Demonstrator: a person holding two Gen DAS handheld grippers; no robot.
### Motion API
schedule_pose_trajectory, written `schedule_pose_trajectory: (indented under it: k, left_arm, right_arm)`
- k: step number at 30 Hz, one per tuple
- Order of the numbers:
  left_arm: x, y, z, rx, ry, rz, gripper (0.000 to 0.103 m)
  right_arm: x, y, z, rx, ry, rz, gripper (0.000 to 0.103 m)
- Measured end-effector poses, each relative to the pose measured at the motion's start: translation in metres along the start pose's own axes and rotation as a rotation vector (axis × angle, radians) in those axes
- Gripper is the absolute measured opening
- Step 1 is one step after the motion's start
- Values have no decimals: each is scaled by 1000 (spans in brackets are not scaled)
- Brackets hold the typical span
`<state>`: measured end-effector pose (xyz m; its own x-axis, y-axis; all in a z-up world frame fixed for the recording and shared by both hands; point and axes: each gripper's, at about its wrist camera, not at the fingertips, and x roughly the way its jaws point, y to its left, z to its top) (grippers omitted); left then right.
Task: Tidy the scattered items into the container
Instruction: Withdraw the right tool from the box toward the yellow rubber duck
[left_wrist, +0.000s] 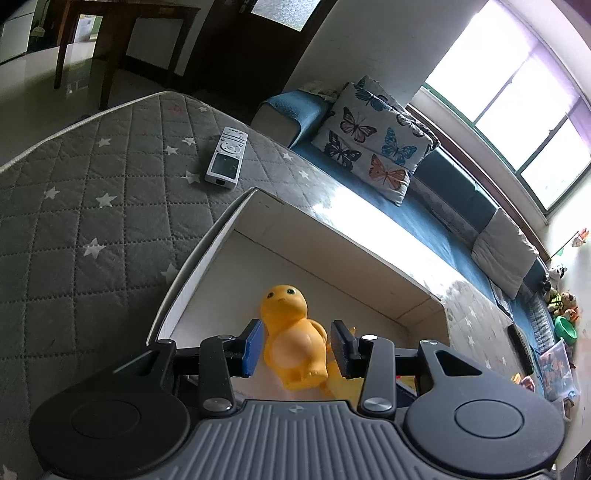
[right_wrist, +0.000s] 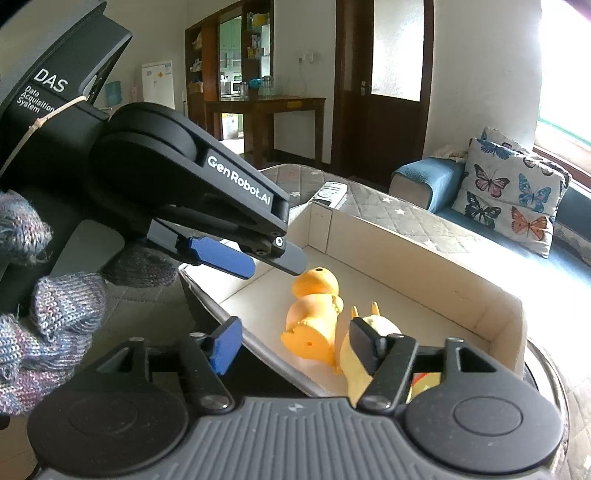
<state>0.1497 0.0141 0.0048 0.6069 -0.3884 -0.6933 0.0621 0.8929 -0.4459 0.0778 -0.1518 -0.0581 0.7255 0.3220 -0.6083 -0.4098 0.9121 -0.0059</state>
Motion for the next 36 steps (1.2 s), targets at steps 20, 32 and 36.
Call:
schedule_pose_trajectory:
  k: [20,32,36]
  left_arm:
    - [-32,-11,-48,80,5,-19,43]
    - [-39,-10,-81,135,39,-19,42]
    - [-42,-7,-91,137,48,-28,42]
  right_arm:
    - [-41,14,-34,22,-39,-40,94]
    - [-61,21,-61,35,-43,-73,103]
    - [-65,21,-71,52,-37,-93,103]
